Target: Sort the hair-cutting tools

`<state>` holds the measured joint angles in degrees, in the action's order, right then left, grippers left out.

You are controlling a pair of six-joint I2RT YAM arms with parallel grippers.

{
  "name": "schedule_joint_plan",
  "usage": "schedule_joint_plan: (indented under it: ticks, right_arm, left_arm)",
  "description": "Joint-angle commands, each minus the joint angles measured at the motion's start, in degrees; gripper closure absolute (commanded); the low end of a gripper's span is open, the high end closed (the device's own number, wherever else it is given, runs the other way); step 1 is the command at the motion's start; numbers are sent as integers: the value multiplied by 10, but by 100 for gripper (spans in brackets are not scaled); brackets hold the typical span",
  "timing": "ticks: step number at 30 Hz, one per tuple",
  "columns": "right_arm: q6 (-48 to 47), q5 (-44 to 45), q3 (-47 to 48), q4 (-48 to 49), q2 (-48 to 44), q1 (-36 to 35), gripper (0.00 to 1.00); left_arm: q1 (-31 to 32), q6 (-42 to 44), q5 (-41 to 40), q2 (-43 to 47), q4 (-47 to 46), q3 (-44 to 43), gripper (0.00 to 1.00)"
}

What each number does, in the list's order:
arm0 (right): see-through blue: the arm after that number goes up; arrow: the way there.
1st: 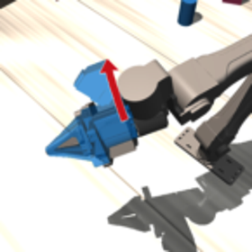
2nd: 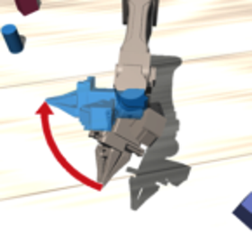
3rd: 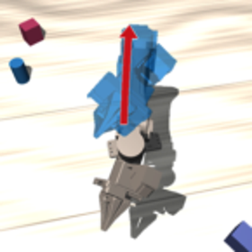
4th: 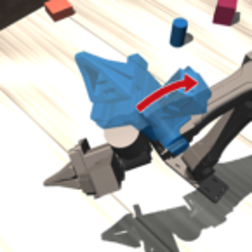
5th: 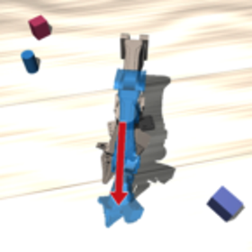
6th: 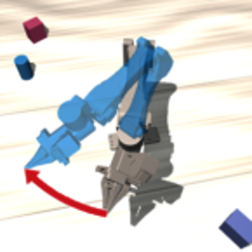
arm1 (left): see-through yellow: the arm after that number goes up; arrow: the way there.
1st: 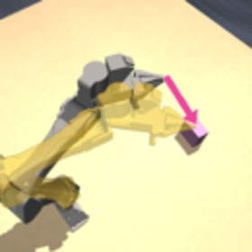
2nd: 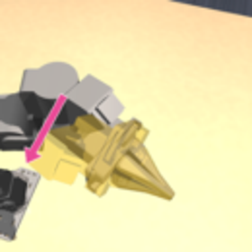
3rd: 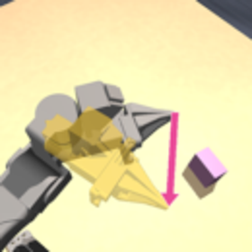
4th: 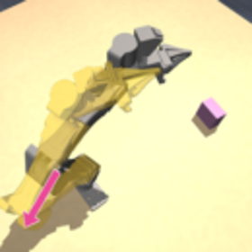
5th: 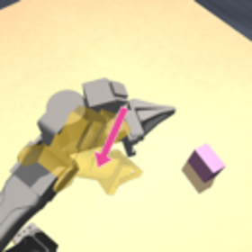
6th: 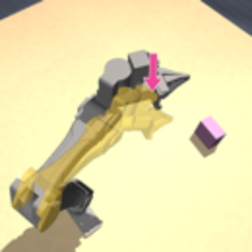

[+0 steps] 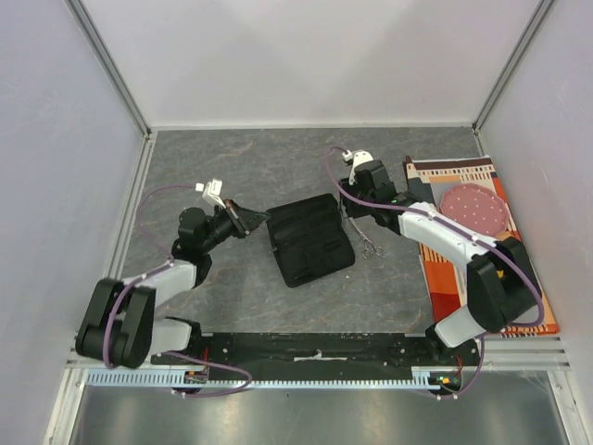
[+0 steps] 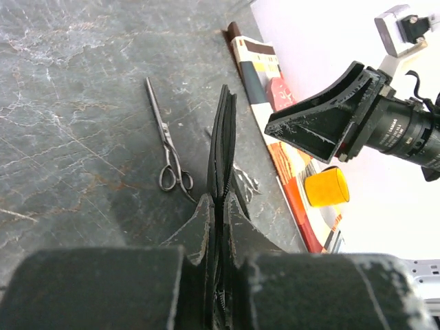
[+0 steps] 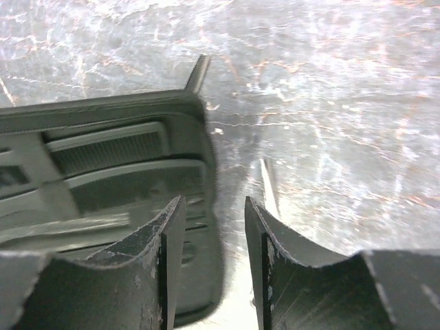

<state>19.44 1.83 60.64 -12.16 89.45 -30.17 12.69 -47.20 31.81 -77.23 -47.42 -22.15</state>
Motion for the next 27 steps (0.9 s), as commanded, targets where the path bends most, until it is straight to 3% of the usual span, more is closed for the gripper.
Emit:
schedule_joint_plan:
  ticks: [1, 6, 11, 27]
  right_arm:
    - [-16, 92, 0, -68, -43, 2, 52]
    - [-26, 121, -25, -96, -34, 3, 52]
    - [-35, 127, -42, -84, -9, 7, 51]
    - [-34, 59, -76, -37, 60, 28, 50]
  left_arm:
    - [2, 9, -26, 150, 117, 14, 98]
    - [1, 33, -54, 278, 251, 36, 98]
    - [1, 40, -41, 323, 313, 69, 98]
    - [2, 58, -29, 170, 277, 63, 98]
